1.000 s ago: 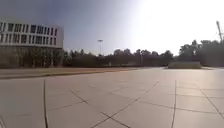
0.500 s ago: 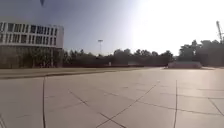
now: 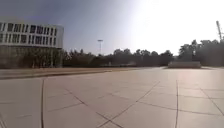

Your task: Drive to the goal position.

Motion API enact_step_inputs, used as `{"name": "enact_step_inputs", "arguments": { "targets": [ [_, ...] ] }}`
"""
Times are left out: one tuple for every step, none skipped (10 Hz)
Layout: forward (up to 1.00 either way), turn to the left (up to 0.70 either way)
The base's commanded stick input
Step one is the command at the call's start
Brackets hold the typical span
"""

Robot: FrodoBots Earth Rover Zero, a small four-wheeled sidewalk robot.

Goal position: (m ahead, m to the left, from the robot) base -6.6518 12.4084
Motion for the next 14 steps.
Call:
{"name": "enact_step_inputs", "arguments": {
  "targets": [
    [0.06,-0.04],
    [0.07,-0.05],
    [0.06,-0.05],
    [0.07,-0.05],
    [0.06,-0.05],
    [0.06,-0.05],
    [0.07,-0.05],
    [0.06,-0.05],
    [0.06,-0.05],
    [0.06,-0.05],
    [0.07,-0.05],
    [0.06,-0.05],
    [0.07,-0.05],
    [0.06,-0.04]
  ]
}}
